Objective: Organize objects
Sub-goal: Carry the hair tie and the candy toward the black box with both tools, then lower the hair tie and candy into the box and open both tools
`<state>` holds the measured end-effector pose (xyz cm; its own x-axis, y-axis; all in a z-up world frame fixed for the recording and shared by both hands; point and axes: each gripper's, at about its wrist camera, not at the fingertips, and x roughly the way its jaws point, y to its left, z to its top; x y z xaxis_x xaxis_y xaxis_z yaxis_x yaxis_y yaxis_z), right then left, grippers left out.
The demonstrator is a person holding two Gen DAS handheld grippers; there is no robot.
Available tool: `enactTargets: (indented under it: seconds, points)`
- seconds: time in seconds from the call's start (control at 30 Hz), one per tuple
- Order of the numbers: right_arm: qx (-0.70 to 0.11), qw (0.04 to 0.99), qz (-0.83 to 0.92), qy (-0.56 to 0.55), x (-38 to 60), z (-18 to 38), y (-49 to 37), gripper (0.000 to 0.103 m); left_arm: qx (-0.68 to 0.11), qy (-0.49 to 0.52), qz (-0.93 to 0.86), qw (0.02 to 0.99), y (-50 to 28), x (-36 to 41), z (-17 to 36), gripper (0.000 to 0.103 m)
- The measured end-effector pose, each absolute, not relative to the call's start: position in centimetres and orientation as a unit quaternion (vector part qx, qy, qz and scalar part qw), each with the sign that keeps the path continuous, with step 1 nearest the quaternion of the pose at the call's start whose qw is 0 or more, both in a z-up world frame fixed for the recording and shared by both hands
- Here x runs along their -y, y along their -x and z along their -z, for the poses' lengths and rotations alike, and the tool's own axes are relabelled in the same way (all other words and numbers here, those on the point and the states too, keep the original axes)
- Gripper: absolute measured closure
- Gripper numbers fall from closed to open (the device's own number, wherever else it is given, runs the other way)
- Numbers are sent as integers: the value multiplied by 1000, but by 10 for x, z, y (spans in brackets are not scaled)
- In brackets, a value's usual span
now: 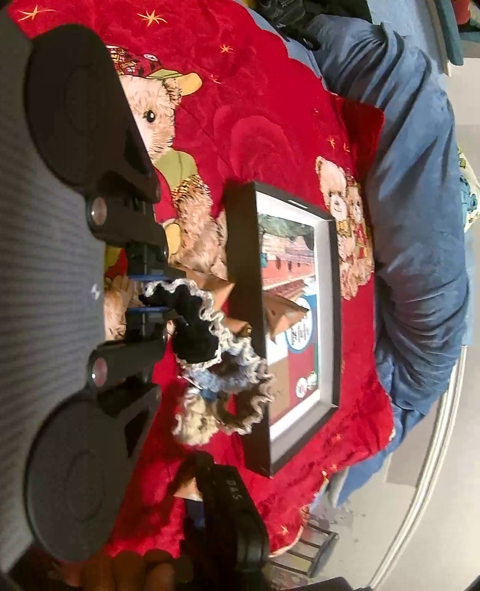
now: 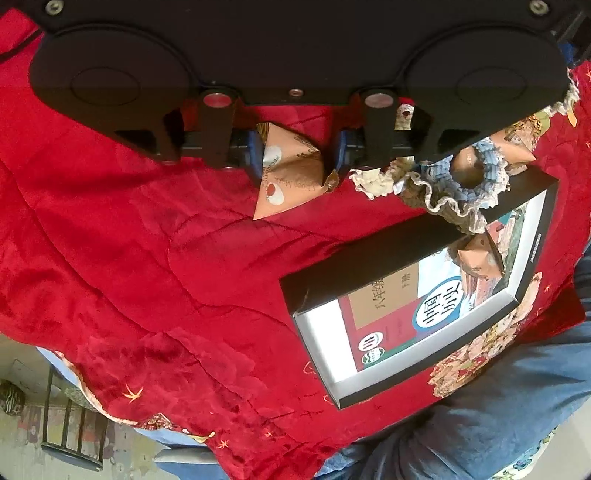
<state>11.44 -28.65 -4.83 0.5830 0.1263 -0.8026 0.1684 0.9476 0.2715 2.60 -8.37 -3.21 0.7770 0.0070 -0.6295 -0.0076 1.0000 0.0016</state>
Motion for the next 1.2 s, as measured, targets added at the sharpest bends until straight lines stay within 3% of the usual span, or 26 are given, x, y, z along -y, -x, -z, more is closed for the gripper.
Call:
enactTargets:
  seconds: [0.43,0.73,1.2]
  points:
    - [-336,907,-59,-247,307,5,-87,70,-335,10,-14,942,-32,78,29,86]
    - [-270,923,-109,-254,300,-17,-88,70,-287,21,15,958,-35,77,1,86]
    - [-270,922,-98,-260,299,-17,-158,70,-247,53,23,967,-133,82,-33,86]
